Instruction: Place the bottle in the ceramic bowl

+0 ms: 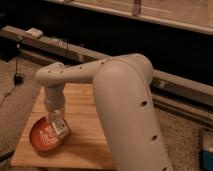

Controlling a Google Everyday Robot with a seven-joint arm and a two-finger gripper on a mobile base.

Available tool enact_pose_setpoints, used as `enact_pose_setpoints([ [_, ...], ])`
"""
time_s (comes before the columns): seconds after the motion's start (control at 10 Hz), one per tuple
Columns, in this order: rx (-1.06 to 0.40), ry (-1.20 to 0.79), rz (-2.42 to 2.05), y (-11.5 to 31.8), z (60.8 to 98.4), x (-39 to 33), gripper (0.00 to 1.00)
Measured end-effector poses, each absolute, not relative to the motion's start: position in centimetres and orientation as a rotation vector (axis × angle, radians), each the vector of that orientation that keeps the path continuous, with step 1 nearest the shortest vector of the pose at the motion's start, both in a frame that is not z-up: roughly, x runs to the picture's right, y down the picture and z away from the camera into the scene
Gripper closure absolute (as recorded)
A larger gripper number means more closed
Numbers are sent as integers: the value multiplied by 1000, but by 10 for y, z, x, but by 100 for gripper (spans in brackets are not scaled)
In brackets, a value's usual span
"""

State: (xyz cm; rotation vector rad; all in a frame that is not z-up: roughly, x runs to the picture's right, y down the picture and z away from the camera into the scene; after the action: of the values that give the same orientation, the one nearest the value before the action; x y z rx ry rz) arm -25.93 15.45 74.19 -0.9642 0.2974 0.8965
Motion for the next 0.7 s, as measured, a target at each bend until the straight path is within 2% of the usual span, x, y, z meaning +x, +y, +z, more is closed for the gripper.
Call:
enact_pose_setpoints([
  [0.1, -970, 280, 871, 155, 744, -267, 44],
  [0.2, -980, 262, 847, 156, 747, -275, 40],
  [0.7, -1021, 206, 797, 161, 751, -292, 40],
])
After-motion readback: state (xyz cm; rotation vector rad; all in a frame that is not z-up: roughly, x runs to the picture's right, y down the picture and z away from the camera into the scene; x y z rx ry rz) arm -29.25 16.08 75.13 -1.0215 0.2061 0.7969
